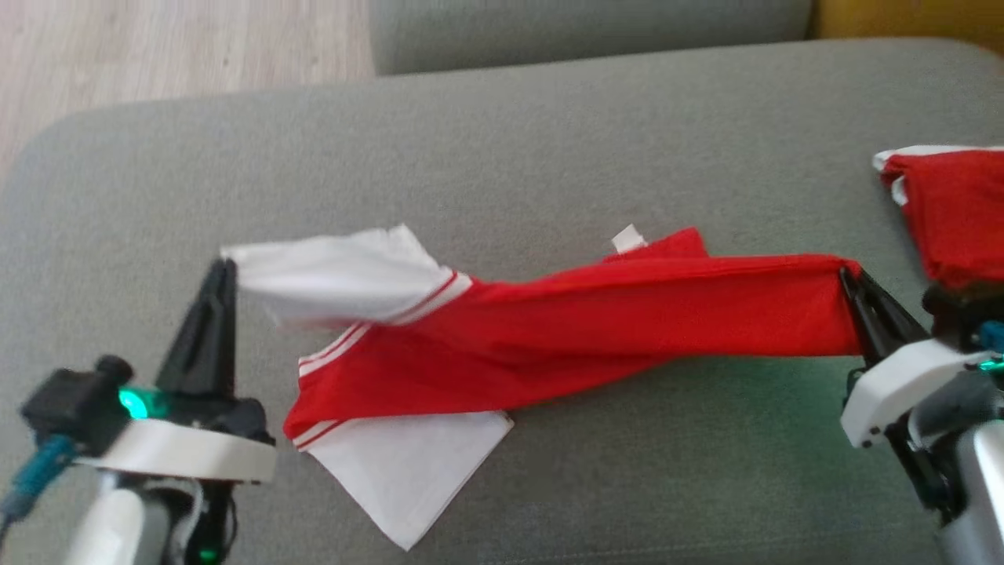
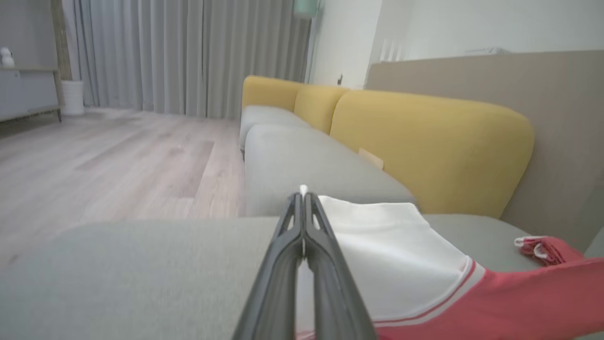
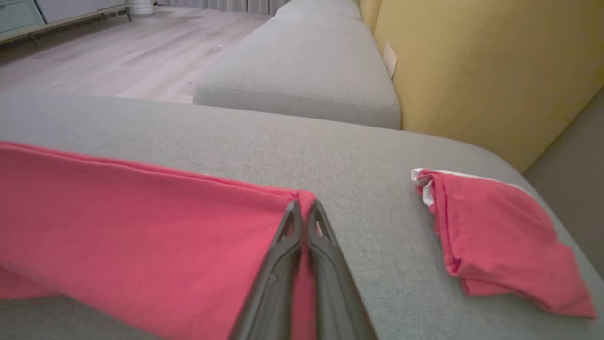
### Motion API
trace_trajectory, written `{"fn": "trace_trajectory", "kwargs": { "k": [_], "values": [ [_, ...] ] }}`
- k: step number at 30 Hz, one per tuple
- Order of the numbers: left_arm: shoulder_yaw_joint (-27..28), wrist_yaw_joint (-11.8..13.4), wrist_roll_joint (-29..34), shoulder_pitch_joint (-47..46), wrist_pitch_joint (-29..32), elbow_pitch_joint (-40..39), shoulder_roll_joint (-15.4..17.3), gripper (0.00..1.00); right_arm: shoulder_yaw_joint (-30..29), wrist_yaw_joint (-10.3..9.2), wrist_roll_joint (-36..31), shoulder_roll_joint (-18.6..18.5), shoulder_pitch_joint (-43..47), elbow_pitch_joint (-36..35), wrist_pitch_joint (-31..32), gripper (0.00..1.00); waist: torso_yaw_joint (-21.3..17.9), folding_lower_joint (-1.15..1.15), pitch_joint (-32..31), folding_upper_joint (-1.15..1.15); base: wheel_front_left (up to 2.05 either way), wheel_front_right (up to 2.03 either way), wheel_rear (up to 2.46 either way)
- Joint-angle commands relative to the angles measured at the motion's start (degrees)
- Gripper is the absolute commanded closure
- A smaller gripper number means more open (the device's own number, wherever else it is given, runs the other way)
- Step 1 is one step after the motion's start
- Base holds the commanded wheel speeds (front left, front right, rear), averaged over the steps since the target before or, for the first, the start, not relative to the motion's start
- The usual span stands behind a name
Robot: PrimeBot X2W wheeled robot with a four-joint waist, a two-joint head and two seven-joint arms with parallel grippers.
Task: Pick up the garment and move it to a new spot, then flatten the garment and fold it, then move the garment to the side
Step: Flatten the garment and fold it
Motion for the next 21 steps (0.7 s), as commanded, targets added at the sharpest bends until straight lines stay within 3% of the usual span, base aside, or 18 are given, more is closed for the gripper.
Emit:
{"fn": "trace_trajectory", "kwargs": {
  "k": [1,7,13,15,16,17,21],
  "values": [
    [3.0,0.4,-0.1,-1.9,0.3,-3.7,1.9,1.0,0.2,-0.05,0.0,-1.7,0.4,-3.5,0.7,1.0,-0.8,0.0,-1.4,0.0,0.0,0.0,0.0],
    [1.6,-0.8,-1.7,0.1,4.8,-10.4,3.4,1.0,-2.4,-0.05,-0.2,-1.3,5.8,-11.0,4.4,1.0,-1.6,0.0,-2.5,0.0,0.0,0.0,0.0],
    [-0.1,0.3,-2.1,5.0,5.3,-7.8,2.0,1.0,-1.1,-0.05,-3.0,2.4,12.5,-9.3,3.3,1.0,-2.0,0.0,-0.2,0.0,0.0,0.0,0.0],
    [-0.2,0.7,-1.7,5.6,4.0,-6.0,1.6,1.0,-0.7,-0.05,-4.1,4.5,13.9,-8.1,2.3,0.55,-1.9,0.0,1.0,0.0,0.0,0.0,0.0],
    [-0.2,0.9,-1.3,5.6,3.3,-5.0,1.5,1.0,-0.4,-0.05,-4.5,5.4,14.4,-7.6,2.0,0.08,-1.8,0.0,1.6,0.0,0.0,0.0,0.0],
    [0.0,1.3,-0.9,5.5,2.5,-4.2,1.4,1.0,-0.1,-0.05,-4.7,6.3,14.9,-7.3,1.6,0.0,-1.8,0.0,2.2,0.0,0.0,0.0,0.0],
    [1.0,2.5,0.6,4.4,0.7,-1.7,1.5,1.0,0.8,-0.05,-5.4,8.4,17.0,-7.3,1.2,0.0,-1.5,0.0,3.5,0.0,0.0,0.0,0.0]
  ]
}}
